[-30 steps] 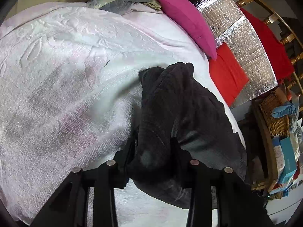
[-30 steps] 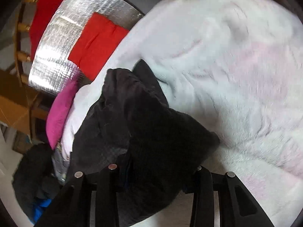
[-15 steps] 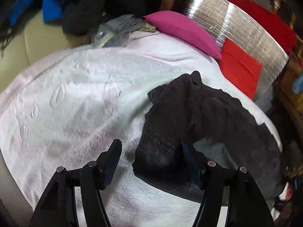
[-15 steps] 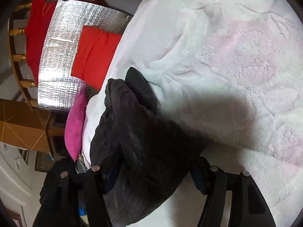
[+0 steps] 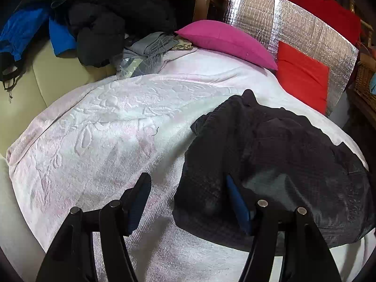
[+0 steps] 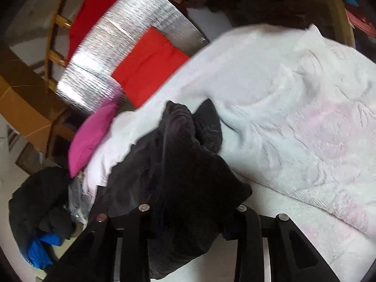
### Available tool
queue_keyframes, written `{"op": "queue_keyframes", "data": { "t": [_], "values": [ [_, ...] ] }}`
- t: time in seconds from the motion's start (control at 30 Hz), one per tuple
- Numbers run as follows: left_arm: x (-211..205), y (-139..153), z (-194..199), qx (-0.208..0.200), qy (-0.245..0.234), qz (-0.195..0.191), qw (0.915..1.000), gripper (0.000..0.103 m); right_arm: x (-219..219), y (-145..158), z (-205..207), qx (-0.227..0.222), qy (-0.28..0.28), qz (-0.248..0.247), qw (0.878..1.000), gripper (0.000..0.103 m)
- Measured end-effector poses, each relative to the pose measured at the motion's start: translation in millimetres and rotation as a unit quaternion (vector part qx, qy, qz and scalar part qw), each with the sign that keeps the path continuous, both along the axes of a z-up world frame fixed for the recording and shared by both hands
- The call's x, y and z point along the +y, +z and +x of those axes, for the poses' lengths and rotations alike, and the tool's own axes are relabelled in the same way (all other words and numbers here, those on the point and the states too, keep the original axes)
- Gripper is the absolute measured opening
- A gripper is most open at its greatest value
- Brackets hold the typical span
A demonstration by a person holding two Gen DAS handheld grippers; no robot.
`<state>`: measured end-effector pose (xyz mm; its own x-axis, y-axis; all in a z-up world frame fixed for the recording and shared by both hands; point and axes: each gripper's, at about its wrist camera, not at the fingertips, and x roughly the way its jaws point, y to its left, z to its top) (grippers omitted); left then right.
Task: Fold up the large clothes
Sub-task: 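Press the folded jacket flat, open both tools and pull back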
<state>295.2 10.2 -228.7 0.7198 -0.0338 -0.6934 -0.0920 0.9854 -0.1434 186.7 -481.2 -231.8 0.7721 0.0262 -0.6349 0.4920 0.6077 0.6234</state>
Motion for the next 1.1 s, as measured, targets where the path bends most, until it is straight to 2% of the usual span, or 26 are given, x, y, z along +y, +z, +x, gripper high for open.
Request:
{"op": "queue_keyframes", "data": {
  "t": [0.1,0.23,0.27,0.3,0.43,0.57,0.67,0.73,0.77,0.8,0.87,0.97,1.0,1.07,1.1],
  "values": [
    [-0.8,-0.1,0.8,-0.002,-0.002,0.005,1.0,0.067,-11.9,-19.3,6.6,0.037,-0.007,0.037,0.999,0.035],
    [-0.1,-1.7,3.1,0.0,-0.002,0.006,1.0,0.067,-20.6,-26.7,5.1,0.034,-0.004,0.076,0.996,0.04],
    [0.0,-1.9,3.0,0.0,-0.002,0.007,1.0,0.067,-21.3,-28.3,5.6,0.036,-0.005,0.081,0.996,0.051],
    [-0.5,-2.0,3.1,-0.001,-0.002,0.008,1.0,0.067,-22.5,-29.6,4.4,0.041,-0.009,0.084,0.996,0.054],
    [-1.8,-1.8,3.8,0.001,-0.003,0.009,1.0,0.067,-29.1,-30.7,0.6,0.046,-0.018,0.107,0.993,0.057],
    [-1.5,0.7,1.1,-0.003,-0.004,0.021,0.9998,0.067,-28.4,-21.4,-8.3,0.049,-0.03,0.088,0.994,0.064],
    [-1.0,8.0,-10.3,-0.011,-0.006,0.042,0.999,0.067,-21.6,-6.5,-27.4,0.057,-0.044,0.054,0.996,0.067],
    [-0.6,18.6,-28.0,-0.024,-0.003,0.071,0.9972,0.073,-7.6,9.3,-47.0,0.058,-0.055,0.002,0.997,0.072],
    [-0.5,24.3,-36.2,-0.031,-0.002,0.08,0.9963,0.078,3.7,18.7,-56.8,0.058,-0.057,-0.028,0.996,0.073],
    [-0.4,32.7,-47.2,-0.041,-0.002,0.087,0.9953,0.08,10.9,25.9,-65.2,0.057,-0.052,-0.049,0.996,0.073],
    [-0.7,48.0,-65.8,-0.056,-0.004,0.095,0.994,0.081,36.4,44.5,-76.6,0.052,-0.029,-0.102,0.993,0.073],
    [-6.6,81.3,-99.8,-0.075,-0.017,0.109,0.991,0.091,78.0,73.0,-94.3,0.038,0.011,-0.176,0.984,0.073],
    [-8.4,91.6,-108.6,-0.085,-0.017,0.115,0.9896,0.091,96.7,85.9,-100.6,0.029,0.034,-0.201,0.978,0.073],
    [-12.9,119.3,-132.3,-0.118,-0.02,0.121,0.9854,0.092,122.2,107.6,-109.5,0.014,0.063,-0.233,0.97,0.073],
    [-15.5,136.0,-145.8,-0.137,-0.024,0.121,0.983,0.097,135.7,122.8,-116.9,0.005,0.076,-0.248,0.966,0.073]
  ]
}}
